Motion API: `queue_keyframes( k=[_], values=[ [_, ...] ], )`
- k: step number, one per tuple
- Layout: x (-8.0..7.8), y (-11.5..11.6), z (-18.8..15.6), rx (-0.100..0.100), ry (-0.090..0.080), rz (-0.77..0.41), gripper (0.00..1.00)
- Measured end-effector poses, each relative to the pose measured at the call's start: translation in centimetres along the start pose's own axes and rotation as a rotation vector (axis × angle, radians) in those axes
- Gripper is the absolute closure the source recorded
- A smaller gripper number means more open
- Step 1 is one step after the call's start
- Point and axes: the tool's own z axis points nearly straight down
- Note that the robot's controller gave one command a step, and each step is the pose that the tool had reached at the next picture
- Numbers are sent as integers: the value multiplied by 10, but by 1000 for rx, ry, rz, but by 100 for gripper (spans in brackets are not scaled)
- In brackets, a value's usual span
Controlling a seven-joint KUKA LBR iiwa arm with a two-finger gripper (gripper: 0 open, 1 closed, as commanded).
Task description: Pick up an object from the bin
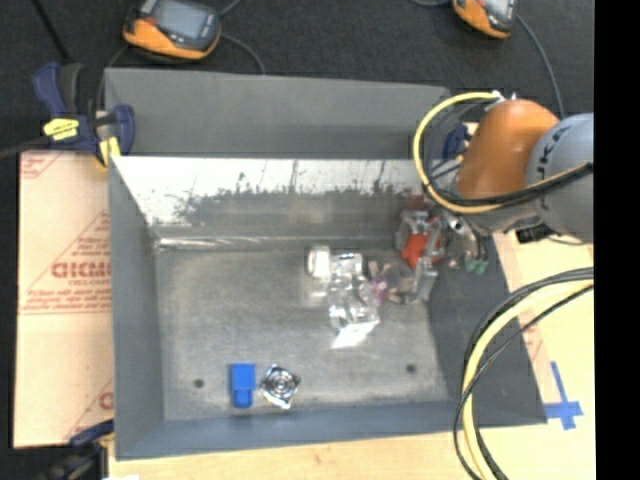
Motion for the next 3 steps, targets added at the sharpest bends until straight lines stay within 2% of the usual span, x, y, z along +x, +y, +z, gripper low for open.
queue_keyframes(
  k=[1, 2, 3],
  values=[
    [0, -3, 0, 5, 0, 2, 100],
    [-7, 16, 3, 19, 5, -30, 100],
    [9, 44, -133, 22, 1, -58, 100]
  ],
)
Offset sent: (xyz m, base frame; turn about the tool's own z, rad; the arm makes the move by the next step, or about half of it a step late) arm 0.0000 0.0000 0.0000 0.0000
